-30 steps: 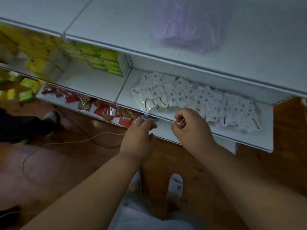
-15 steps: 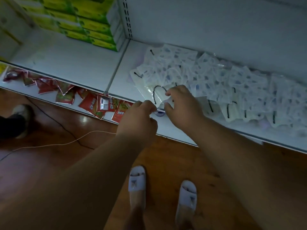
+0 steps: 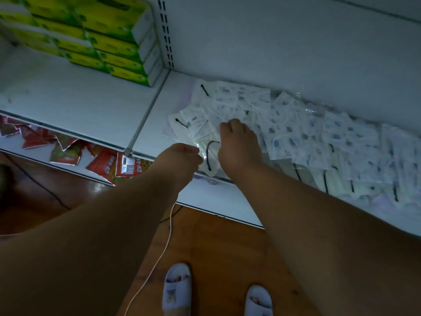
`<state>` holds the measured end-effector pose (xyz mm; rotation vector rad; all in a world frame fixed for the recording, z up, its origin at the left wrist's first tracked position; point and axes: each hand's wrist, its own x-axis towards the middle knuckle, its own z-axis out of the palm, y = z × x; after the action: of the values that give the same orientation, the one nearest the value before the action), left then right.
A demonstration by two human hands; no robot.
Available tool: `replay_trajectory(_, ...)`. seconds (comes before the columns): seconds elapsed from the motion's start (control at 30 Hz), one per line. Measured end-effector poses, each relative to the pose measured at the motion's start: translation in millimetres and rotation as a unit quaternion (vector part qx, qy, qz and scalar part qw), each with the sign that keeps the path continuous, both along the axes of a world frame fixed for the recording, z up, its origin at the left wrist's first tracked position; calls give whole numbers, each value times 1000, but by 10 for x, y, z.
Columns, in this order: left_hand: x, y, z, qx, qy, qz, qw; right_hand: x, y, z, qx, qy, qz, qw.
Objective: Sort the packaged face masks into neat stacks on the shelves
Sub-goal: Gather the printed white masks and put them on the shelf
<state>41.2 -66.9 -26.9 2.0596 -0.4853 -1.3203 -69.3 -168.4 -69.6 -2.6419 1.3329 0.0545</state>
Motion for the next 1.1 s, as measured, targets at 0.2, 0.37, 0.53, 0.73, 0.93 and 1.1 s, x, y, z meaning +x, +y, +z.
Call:
replay_trajectory(0.2,-23,-132,92,-18,202,114,973,-134,38,170,66,-202,-138,967)
replay_trajectory(0.37,52,-237,65,-34,147,186,971,-43,297,375,184,-275,-66,941)
replay_trajectory(0.53,88,-96,193,122,-225,-68,964,175,37,187,122,-203,-34,971)
replay_trajectory(0.73,174,-25,31,10,-8,189,982,305,-32,8,56,31,-7,998)
replay_trajectory(0.93,231,-8,22,16,-29,135,990,126,-65,5,16,53,-31,998)
replay_trajectory(1.1,227,-1,40,12,-30,140,990,46,-126,41,7,71,-21,997)
